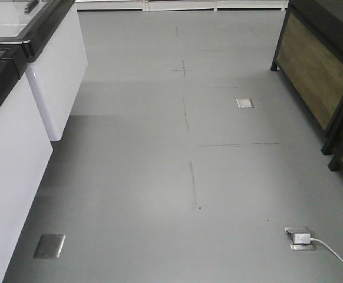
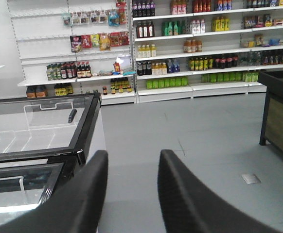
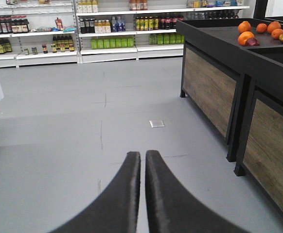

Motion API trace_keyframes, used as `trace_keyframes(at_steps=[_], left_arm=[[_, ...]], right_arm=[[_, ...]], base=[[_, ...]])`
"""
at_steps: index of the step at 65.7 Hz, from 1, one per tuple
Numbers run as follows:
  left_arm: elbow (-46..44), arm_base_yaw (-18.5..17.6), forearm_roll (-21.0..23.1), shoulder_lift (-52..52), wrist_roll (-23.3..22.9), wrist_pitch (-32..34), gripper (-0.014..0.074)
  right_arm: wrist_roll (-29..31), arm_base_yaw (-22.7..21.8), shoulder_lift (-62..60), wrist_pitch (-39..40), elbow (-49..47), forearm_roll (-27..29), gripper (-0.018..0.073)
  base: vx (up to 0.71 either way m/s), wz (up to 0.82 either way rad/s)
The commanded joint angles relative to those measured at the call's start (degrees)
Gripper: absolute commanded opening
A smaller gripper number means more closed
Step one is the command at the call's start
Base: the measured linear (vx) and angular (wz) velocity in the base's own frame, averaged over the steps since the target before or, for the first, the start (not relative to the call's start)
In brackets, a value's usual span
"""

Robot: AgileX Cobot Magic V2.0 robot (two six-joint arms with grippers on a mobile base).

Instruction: Left arm holds basket, right arm returns cookies

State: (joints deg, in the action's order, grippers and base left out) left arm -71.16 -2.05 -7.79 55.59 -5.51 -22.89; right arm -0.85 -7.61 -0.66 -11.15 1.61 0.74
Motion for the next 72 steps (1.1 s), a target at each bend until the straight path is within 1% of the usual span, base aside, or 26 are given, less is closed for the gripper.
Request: trace_keyframes(at_steps=[1, 5, 12, 21, 27, 38, 47, 57, 66, 72], left_arm=[[-1.63, -0.36, 0.29, 0.66, -0.31, 3.88, 0.0360], [-1.63, -0.36, 0.24, 1.37, -0.31, 3.98, 0.0413], [-1.63, -0.36, 0.24, 2.26, -0.31, 3.98, 0.0467], [-1.57, -0.01, 0.07, 2.36, -0.89, 3.91, 0.0479], [-1.57, 1.61, -0.18, 2.36, -1.20, 4.51, 0.0479], [-1.57, 8.40, 0.00, 2.36, -5.29, 4.60, 0.0479], [-1.57, 14.10, 0.36, 2.30, -7.51, 4.15, 0.0479], [-1.63, 21.17, 0.36, 2.03, -10.42, 1.99, 0.0479], [-1.63, 27.05, 0.36, 0.62, -12.08, 1.25, 0.0479], [-1.63, 31.07, 0.36, -0.45, -15.82, 1.17, 0.0479]], right_arm=[[0.17, -0.32, -0.71, 4.16, 1.05, -0.25, -0.0011], [0.17, -0.32, -0.71, 4.16, 1.05, -0.25, -0.0011], [0.17, -0.32, -0.71, 4.16, 1.05, -0.25, -0.0011], [0.17, -0.32, -0.71, 4.16, 1.05, -0.25, -0.0011], [0.17, -0.32, -0.71, 4.16, 1.05, -0.25, -0.0011], [0.17, -0.32, -0.71, 4.16, 1.05, -0.25, -0.0011], [0.17, -0.32, -0.71, 4.16, 1.05, -0.25, -0.0011], [0.17, -0.32, -0.71, 4.16, 1.05, -0.25, -0.0011], [0.17, -0.32, -0.71, 4.36, 1.05, -0.25, -0.0011], [0.17, -0.32, -0.71, 4.36, 1.05, -0.25, -0.0011]], base=[[0.00, 0.00], [0.00, 0.00], [0.00, 0.00], [0.00, 0.00], [0.00, 0.00], [0.00, 0.00], [0.00, 0.00], [0.00, 0.00], [0.00, 0.00], [0.00, 0.00]])
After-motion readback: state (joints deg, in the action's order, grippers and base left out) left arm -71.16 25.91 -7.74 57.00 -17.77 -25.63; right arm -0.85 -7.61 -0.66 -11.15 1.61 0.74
